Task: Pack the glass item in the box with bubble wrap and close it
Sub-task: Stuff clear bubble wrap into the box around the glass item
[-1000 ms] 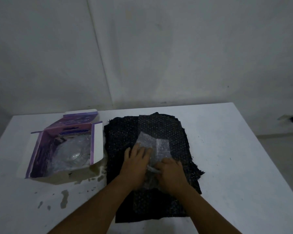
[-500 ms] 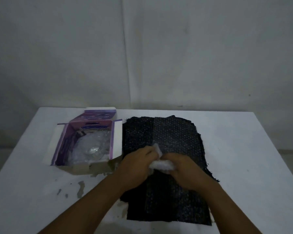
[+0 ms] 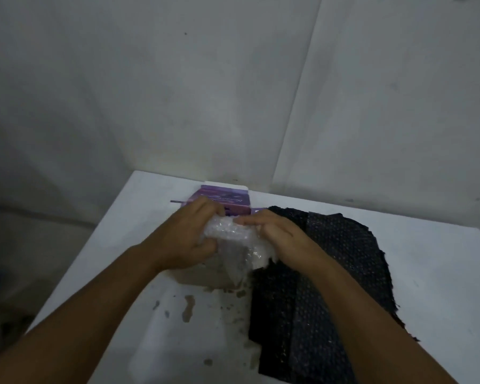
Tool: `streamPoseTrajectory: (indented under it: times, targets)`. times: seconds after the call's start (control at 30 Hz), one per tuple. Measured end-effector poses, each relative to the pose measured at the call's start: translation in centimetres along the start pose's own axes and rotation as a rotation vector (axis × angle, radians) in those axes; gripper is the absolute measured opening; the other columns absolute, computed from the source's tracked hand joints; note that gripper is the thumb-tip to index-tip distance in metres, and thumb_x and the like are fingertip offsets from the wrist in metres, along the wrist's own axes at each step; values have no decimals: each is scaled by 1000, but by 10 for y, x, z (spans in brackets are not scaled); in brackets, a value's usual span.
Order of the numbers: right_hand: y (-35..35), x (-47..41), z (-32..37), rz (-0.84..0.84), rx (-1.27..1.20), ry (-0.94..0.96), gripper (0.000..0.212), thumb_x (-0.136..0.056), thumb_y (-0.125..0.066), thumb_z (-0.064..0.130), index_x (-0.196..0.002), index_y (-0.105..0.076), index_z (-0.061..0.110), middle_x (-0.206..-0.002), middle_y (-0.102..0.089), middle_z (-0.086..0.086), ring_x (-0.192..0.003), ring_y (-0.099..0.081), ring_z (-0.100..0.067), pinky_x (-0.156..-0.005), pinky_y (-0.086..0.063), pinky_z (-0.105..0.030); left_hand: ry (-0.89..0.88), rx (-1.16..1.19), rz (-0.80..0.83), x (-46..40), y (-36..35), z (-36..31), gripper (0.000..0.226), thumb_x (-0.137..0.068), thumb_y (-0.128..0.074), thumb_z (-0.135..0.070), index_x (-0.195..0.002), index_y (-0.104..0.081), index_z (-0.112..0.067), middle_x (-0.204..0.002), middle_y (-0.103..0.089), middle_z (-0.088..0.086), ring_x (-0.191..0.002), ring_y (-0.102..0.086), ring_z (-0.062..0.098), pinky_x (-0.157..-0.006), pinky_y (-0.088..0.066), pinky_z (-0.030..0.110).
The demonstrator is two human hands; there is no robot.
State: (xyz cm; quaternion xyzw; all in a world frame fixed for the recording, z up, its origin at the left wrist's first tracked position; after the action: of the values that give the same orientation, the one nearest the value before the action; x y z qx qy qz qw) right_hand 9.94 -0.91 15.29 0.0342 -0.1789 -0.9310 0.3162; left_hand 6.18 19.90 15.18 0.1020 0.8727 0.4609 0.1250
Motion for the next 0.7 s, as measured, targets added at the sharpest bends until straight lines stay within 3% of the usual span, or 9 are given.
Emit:
streamPoseTrajectory:
  times: [0.1, 0.17, 0.23, 0.27, 0.4, 0.57, 0.63, 0.7]
  targets:
    - [-19, -32, -5, 71, 353, 103, 38, -87, -54, 9, -121, -67, 20, -119, -62, -5, -109, -57, -16, -93, -45, -25, -77, 81, 59, 14, 13, 15, 43, -82, -40, -50, -121, -27, -63, -137, -38, -8, -117, -44, 13, -105, -37, 26]
    - [-31, -47, -9, 115, 630, 181, 40, -82, -63, 4, -119, -67, 19, -116, -63, -9, -106, -57, -25, -88, -48, -32, -81, 92, 117, 18, 13, 28, 43, -84, -36, -43, -127, -37, -48, -135, -40, -6, -116, -44, 12, -103, -38, 22]
    - [-39, -54, -12, 150, 868, 219, 37, -78, -67, 8, -112, -66, 21, -102, -63, -11, -94, -57, -31, -75, -48, -35, -9, 22, 235, 15, 7, 47, 42, -87, -48, -31, -129, -51, -28, -132, -51, -3, -115, -48, 11, -101, -45, 30]
    - [-44, -56, -14, 208, 939, 198, 33, -78, -66, 8, -109, -66, 21, -97, -62, -11, -89, -57, -31, -70, -45, -34, 20, -39, 304, 12, 2, 55, 42, -87, -56, -26, -128, -55, -27, -131, -55, -2, -115, -51, 12, -100, -46, 31]
    - [-69, -64, -32, 642, 1127, -44, 32, -86, -61, 6, -113, -69, 19, -112, -68, -8, -95, -64, -27, -78, -49, -30, -8, -255, 672, 2, -24, 58, 40, -91, -61, -19, -130, -59, -26, -128, -63, 1, -111, -60, 19, -95, -47, 28]
    - [-89, -71, -57, 851, 1230, -247, 26, -96, -49, 7, -113, -68, 2, -115, -67, -17, -97, -64, -31, -77, -48, -35, 150, -567, 1030, -12, -75, 75, 41, -100, -48, -19, -139, -48, -9, -142, -49, 9, -124, -48, 25, -105, -34, 30]
    - [-89, -73, -60, 853, 1262, -229, 29, -98, -51, 13, -122, -65, 6, -123, -64, -14, -105, -62, -30, -85, -49, -35, 177, -649, 1094, -15, -88, 71, 42, -101, -45, -19, -141, -43, -6, -147, -42, 8, -132, -41, 22, -108, -27, 27]
    - [-84, -72, -52, 786, 1243, -107, 30, -97, -53, 19, -124, -64, 14, -124, -61, -9, -104, -61, -28, -83, -47, -33, 166, -617, 961, -19, -81, 65, 35, -100, -47, -19, -132, -53, -8, -138, -51, 9, -126, -49, 23, -103, -36, 29]
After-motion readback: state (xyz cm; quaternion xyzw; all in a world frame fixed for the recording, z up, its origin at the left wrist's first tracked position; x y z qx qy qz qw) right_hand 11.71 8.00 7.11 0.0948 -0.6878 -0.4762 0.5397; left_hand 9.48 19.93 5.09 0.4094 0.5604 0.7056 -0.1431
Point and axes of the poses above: each hand's wrist, its own x-axis away from the middle knuckle, its own y-axis out of the back of the hand, z = x × y, the point moved 3 cm from there along -x, towards the middle knuckle
